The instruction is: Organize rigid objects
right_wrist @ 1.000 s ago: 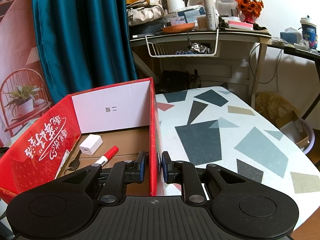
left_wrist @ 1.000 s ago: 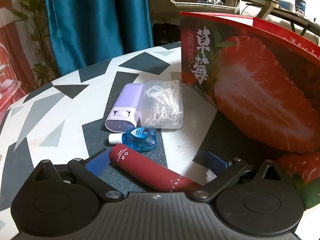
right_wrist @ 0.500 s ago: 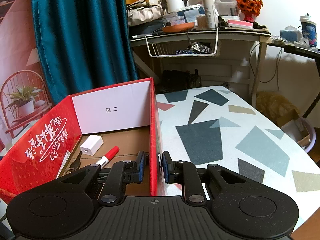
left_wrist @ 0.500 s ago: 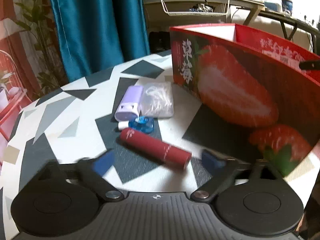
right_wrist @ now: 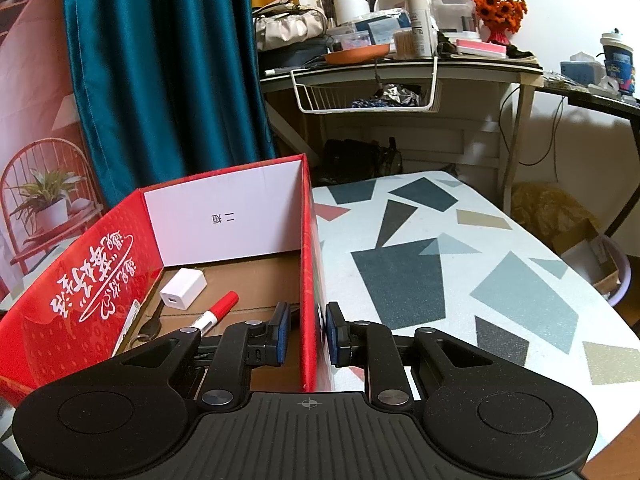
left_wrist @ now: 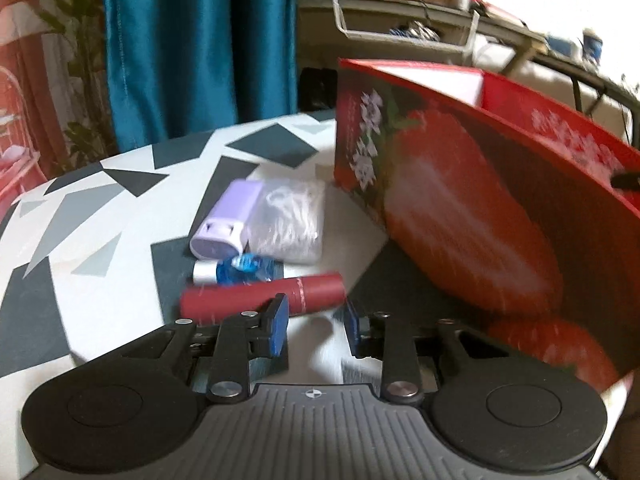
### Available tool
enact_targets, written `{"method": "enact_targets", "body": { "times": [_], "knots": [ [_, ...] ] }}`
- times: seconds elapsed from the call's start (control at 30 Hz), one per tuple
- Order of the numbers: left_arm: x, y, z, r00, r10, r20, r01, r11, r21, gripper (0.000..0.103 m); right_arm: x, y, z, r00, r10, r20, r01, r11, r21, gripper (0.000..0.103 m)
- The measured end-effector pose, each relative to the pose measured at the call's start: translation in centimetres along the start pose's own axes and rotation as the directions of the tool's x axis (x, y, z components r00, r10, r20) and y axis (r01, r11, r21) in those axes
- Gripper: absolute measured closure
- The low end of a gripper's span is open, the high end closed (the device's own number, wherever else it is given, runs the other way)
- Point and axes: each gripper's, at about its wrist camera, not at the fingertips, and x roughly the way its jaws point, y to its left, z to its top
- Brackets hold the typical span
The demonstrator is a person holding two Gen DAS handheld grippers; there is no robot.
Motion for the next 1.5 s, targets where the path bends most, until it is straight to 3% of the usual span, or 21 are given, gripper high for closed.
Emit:
{"method": "enact_targets", "body": {
  "times": [0.1, 0.17, 0.27, 0.47, 0.57, 0.77, 1.13, 1.4, 1.5],
  "knots": [
    [0.7, -0.1, 0.5, 1.0, 0.018, 0.005, -0.018, 1.0, -0.012, 0.065, 0.0, 0.1, 0.0, 1.0, -0.002, -0.004, 0.002, 1.0, -0.005, 0.084],
    [0.6, -0.3, 0.7, 0.999, 0.051, -0.007, -0.051, 0.999, 0.003, 0.039, 0.0, 0.1, 0.0, 1.0, -0.001, -0.005, 0.001, 1.0, -0.007, 0.084],
    [-0.5, 0.0, 0.5, 0.996, 0.087, 0.001, -0.087, 0.996, -0.018, 0.012, 0.0, 0.1, 0.0, 1.0, 0.0, -0.003, 0.0, 1.0, -0.005, 0.084],
    [-1.4, 1.5, 0.5, 0.993, 0.119, -0.014, -0.12, 0.982, -0.144, 0.003, 0.1, 0.3, 0.0, 1.0, 0.001, -0.004, -0.001, 1.0, -0.006, 0.08],
    [-0.2, 2.1, 1.0, 0.983, 0.173, -0.061, -0.182, 0.96, -0.214, 0.0, 0.2, 0.4, 0.0, 1.0, 0.002, -0.005, -0.002, 1.0, -0.008, 0.079],
    [1.9, 2.7, 2.0, 0.975, 0.183, -0.122, -0.214, 0.917, -0.337, 0.0, 0.3, 0.4, 0.0, 1.0, 0.005, -0.004, -0.006, 1.0, -0.012, 0.079],
    [3.4, 2.6, 2.6, 0.963, 0.207, -0.171, -0.26, 0.878, -0.403, 0.0, 0.3, 0.4, 0.0, 1.0, 0.006, -0.003, -0.006, 1.0, -0.012, 0.078],
    [3.9, 1.4, 2.8, 0.939, 0.273, -0.209, -0.332, 0.88, -0.341, 0.0, 0.3, 0.4, 0.0, 1.0, 0.006, -0.003, -0.006, 1.0, -0.011, 0.078],
    [3.8, 1.1, 2.6, 0.938, 0.281, -0.204, -0.335, 0.888, -0.314, 0.0, 0.3, 0.4, 0.0, 1.0, 0.007, -0.003, -0.007, 1.0, -0.011, 0.078]
  ]
}}
